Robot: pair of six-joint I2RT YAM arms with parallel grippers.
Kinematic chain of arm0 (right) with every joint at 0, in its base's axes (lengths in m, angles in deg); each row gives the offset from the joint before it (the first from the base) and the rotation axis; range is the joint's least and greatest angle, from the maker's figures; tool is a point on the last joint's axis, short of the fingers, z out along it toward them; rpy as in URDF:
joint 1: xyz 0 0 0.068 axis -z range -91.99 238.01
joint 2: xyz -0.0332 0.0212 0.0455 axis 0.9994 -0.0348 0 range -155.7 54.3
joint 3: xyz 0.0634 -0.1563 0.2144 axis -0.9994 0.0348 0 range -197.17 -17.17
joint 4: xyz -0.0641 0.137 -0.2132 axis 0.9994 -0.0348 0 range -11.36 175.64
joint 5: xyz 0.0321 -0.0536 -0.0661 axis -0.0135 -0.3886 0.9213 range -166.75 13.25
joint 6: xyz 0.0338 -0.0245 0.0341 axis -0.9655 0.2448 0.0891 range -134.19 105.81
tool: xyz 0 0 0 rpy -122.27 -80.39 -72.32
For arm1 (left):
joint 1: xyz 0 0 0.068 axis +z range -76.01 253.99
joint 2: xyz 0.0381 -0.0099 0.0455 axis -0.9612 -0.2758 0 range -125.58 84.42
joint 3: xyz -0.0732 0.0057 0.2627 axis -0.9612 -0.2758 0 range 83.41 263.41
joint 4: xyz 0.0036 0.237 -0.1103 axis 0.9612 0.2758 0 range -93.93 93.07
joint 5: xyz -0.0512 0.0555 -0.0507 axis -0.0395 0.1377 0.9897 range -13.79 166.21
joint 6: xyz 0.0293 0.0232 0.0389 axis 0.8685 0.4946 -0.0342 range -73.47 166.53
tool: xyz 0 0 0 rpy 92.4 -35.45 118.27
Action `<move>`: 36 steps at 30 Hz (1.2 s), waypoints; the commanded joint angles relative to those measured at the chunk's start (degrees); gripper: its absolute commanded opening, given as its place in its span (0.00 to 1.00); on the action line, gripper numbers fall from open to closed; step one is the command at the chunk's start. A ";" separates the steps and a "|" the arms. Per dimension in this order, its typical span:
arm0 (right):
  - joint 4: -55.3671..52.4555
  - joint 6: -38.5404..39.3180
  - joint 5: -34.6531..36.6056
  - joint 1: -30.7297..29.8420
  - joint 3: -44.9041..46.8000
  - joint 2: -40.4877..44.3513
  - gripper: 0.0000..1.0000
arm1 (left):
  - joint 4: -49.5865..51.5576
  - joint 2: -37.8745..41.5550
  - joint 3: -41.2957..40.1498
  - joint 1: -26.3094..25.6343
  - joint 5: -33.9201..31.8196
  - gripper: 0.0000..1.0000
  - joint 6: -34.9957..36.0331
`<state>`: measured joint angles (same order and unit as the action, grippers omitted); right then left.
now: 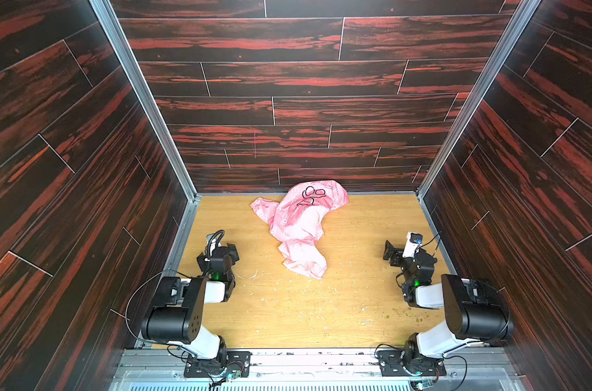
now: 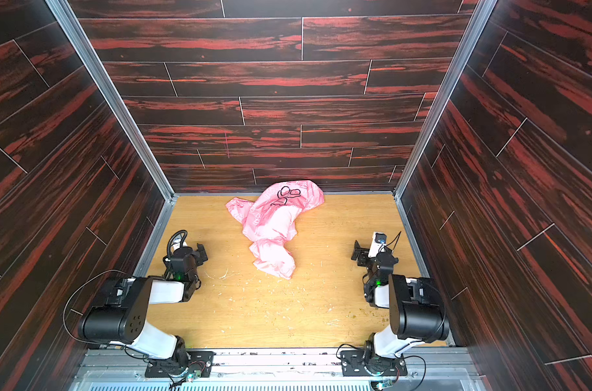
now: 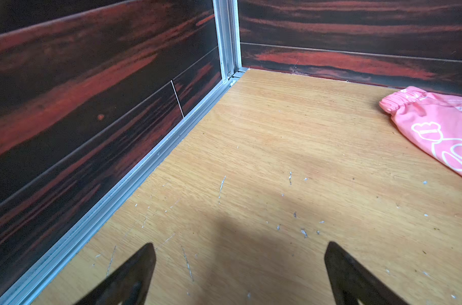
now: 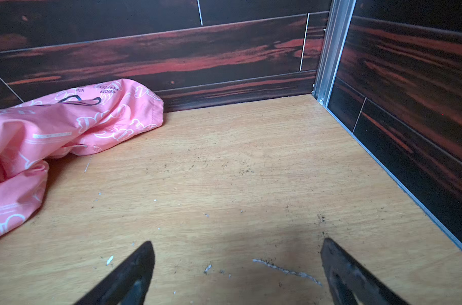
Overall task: Unzip the jacket
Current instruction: Flatten out the jacket at the center of the board.
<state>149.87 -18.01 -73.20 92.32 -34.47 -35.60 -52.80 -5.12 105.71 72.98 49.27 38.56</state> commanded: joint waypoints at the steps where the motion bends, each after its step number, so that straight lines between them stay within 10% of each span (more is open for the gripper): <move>1: 0.21 0.33 -0.83 0.20 -0.72 0.54 0.99 | -0.19 1.24 0.98 0.31 0.16 1.00 -0.62; 24: 0.79 -1.09 0.90 0.88 0.40 2.78 0.99 | -1.95 2.99 0.27 -0.11 1.41 1.00 1.15; 29: -19.23 -4.69 8.22 -0.73 -2.13 23.05 0.99 | 15.08 23.25 1.45 -6.35 -2.93 0.98 3.52; 36: -42.99 -20.27 -11.60 -3.75 -19.08 23.51 0.99 | 37.52 40.17 5.47 -6.98 -1.20 1.00 -6.10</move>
<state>119.66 -30.33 -75.43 91.01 -49.97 -9.09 -28.84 32.80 111.16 66.09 47.94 36.57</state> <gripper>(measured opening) 0.987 0.995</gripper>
